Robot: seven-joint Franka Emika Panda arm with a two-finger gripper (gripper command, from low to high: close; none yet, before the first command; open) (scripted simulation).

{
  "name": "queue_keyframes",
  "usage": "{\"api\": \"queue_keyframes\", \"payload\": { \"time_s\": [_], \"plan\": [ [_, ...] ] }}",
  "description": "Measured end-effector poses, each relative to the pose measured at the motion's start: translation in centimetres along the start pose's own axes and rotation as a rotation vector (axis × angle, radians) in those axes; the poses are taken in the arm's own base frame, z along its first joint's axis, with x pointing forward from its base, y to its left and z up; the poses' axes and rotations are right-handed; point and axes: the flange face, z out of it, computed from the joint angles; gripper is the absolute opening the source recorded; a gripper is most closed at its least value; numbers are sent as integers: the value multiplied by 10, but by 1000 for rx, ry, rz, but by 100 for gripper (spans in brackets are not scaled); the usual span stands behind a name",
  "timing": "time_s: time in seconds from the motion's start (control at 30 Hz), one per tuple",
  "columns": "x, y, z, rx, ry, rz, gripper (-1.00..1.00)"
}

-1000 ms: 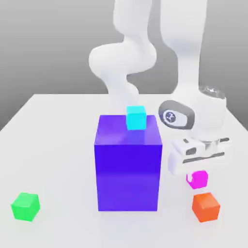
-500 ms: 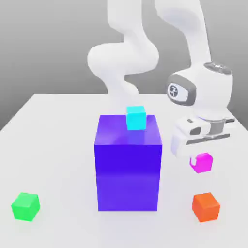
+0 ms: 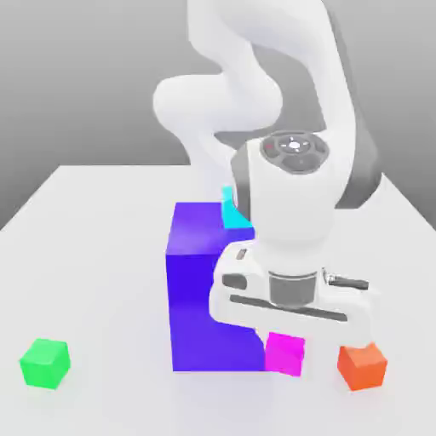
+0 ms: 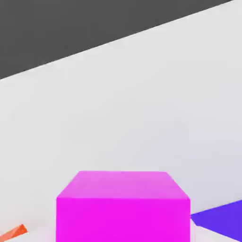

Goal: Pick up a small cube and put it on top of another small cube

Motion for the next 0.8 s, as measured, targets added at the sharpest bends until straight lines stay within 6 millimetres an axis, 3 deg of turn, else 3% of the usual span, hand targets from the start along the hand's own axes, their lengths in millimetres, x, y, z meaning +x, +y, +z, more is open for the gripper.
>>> {"api": "queue_keyframes", "payload": {
  "time_s": [0.23, 0.47, 0.53, 0.67, 0.7, 0.8],
  "plan": [
    [129, 45, -18, 36, 17, 453, -100],
    [240, 127, -34, 68, 32, 910, -100],
    [257, 149, -33, 78, 39, 1008, -100],
    [265, 153, 11, 83, 42, 1041, -100],
    [265, 153, 22, 83, 43, 1042, 100],
    [265, 153, 22, 83, 43, 1042, 100]
  ]
}}
